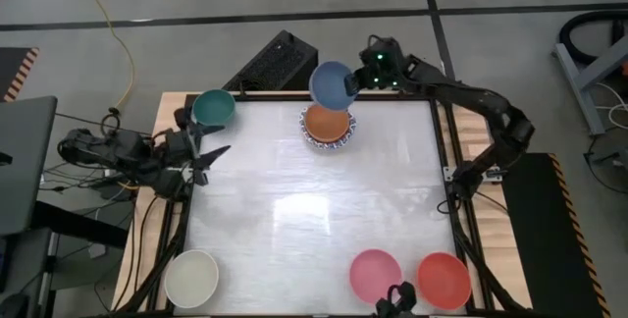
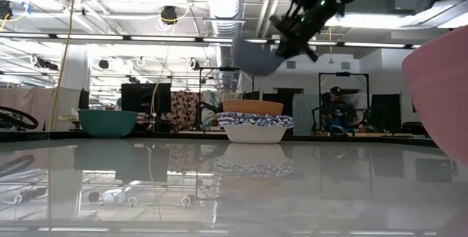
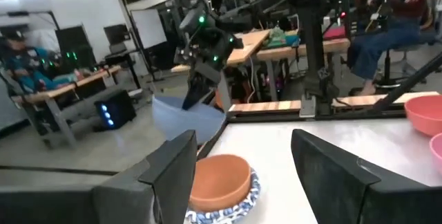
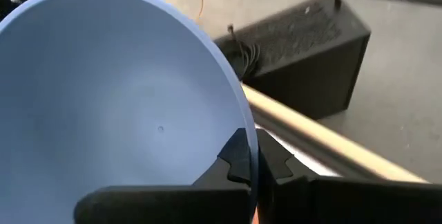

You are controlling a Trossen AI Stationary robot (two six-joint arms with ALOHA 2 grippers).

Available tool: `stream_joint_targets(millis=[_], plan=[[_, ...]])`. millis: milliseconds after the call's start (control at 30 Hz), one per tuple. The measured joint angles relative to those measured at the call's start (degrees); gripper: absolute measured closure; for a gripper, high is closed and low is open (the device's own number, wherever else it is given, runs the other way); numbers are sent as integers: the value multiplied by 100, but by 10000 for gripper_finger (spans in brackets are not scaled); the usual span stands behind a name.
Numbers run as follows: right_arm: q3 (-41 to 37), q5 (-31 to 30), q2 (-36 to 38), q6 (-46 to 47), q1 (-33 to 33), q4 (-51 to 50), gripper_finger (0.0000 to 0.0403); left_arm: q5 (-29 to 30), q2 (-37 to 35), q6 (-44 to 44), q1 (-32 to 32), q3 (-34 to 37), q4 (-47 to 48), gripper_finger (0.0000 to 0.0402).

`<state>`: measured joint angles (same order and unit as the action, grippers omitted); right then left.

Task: Nest bowls inside each other
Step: Stack the blue bowl on top of the brown bowl

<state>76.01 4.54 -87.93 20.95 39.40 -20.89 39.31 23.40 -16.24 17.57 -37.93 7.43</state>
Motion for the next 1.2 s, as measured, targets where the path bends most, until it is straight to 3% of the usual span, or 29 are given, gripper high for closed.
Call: stream_joint_targets(millis=[467, 667, 967, 1200], plan=[[-18, 334, -908, -486, -7, -466, 394, -2, -87, 795, 0, 0, 724, 175], [-16, 897, -1218, -494, 61, -301, 390, 0, -87, 869, 0, 0, 730, 175], [-12, 957, -1368, -585, 102, -334, 344, 111, -85, 900, -5, 0, 728, 175], [-14, 930, -1314, -655, 124, -546, 290, 579, -53, 1251, -5, 0, 899, 175]])
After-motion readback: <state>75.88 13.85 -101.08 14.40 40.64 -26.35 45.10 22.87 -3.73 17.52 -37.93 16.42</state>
